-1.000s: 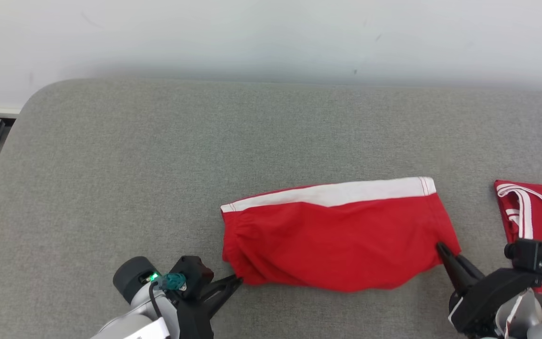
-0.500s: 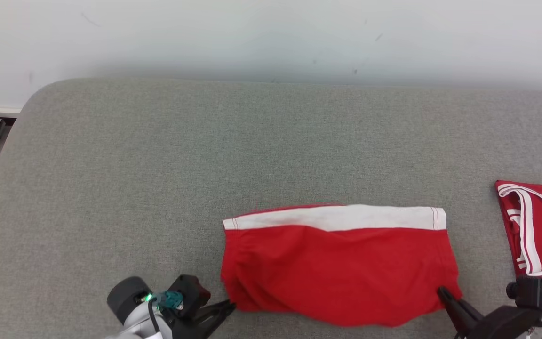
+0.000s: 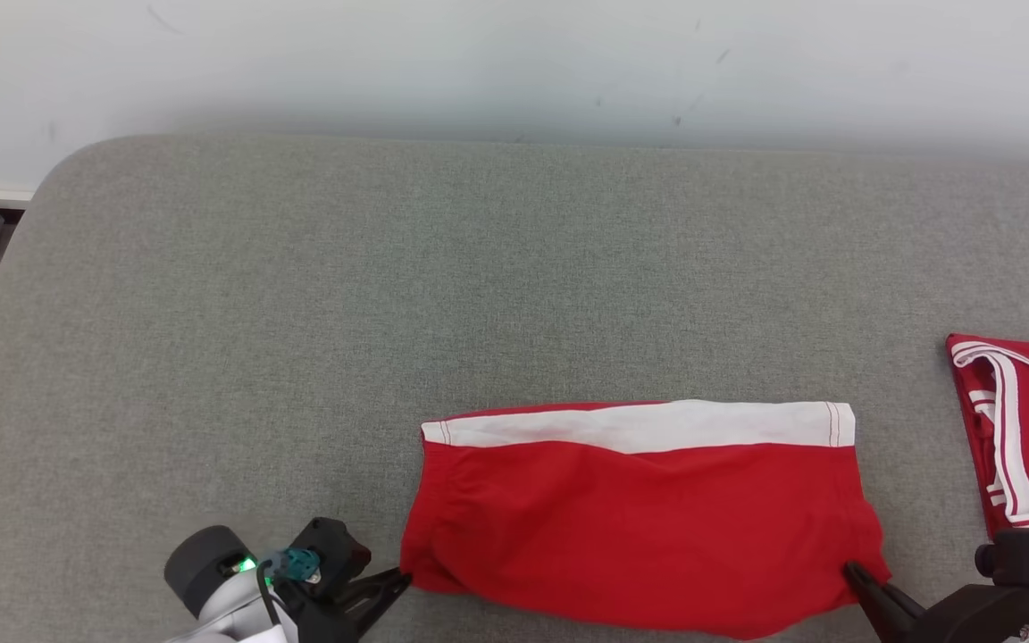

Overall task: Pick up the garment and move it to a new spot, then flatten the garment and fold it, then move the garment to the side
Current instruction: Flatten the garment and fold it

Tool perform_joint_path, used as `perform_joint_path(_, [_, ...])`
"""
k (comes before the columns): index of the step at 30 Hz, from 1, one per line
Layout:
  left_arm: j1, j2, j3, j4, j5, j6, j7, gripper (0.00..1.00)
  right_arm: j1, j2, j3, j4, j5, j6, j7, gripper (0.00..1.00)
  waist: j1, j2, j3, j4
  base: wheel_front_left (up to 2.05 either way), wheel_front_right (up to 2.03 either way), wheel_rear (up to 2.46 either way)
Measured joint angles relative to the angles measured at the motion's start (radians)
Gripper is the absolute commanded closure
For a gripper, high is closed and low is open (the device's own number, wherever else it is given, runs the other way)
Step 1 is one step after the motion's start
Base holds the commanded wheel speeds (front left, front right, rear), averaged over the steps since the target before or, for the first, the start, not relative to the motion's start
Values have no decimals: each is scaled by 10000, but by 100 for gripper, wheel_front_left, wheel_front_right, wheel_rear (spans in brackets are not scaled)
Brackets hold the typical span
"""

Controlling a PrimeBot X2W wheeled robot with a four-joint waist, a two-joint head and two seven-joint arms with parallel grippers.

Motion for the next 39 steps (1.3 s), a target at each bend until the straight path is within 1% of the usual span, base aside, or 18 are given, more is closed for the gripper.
perform_joint_path(1, [-6,59,10,-27,0,36,52,100,26,-6,-19,-23,-2,-48,67,100,0,0,13,1,0,0,0])
perform_joint_path(4, [-17,180,27,-65,8,61,82,100,140,-4,-38,-65,-2,-54,249,100,0,0,49,5,0,0,0])
perform_joint_path(7, [-22,182,25,-119,8,121,215,100,160,12,-146,-113,-12,-132,387,100,0,0,90,25,0,0,0])
perform_joint_path(13, [-19,197,29,-230,-12,213,343,100,163,105,-67,-115,4,-146,807,100,0,0,170,62,0,0,0])
perform_joint_path(14, [-18,194,31,-249,-46,226,362,92,168,113,-4,-111,6,-146,926,52,0,0,180,66,0,0,0])
perform_joint_path(15, [-16,192,29,-272,-79,288,424,69,187,113,69,-109,8,-163,1055,0,0,0,190,72,0,0,0])
perform_joint_path(16, [-12,192,31,-311,-81,301,424,23,238,113,132,-109,8,-171,1139,0,0,0,198,79,0,0,0])
perform_joint_path(17, [-4,192,40,-355,-105,309,426,0,320,115,157,-119,21,-171,1208,0,0,0,206,87,0,0,0])
perform_joint_path(21, [48,213,63,-445,-182,433,600,0,377,105,146,-190,21,-173,1396,0,0,0,226,111,0,0,0])
perform_joint_path(24, [221,284,180,-506,-376,679,686,0,377,40,27,-297,8,-174,1475,0,0,0,221,122,0,0,0])
perform_joint_path(30, [590,543,972,-734,-823,1586,479,0,344,-211,-558,-545,-410,-219,1365,0,0,0,78,119,0,0,0])
perform_joint_path(33, [828,640,1492,-945,-1160,1908,119,0,340,-222,-844,-780,-746,-221,1197,0,0,0,-103,135,0,0,0])
perform_joint_path(35, [1038,610,2065,-1080,-1379,2067,-299,0,262,-157,-1120,-949,-834,-222,918,0,0,0,-213,151,0,0,0])
perform_joint_path(36, [1038,610,2065,-1080,-1379,2067,-299,0,262,-157,-1120,-949,-834,-222,918,0,0,0,-213,151,0,0,0])
perform_joint_path(39, [1133,426,2995,-1202,-1657,2075,-1118,0,-315,211,-1628,-1254,-876,-230,272,0,0,-1,-387,186,0,0,0])
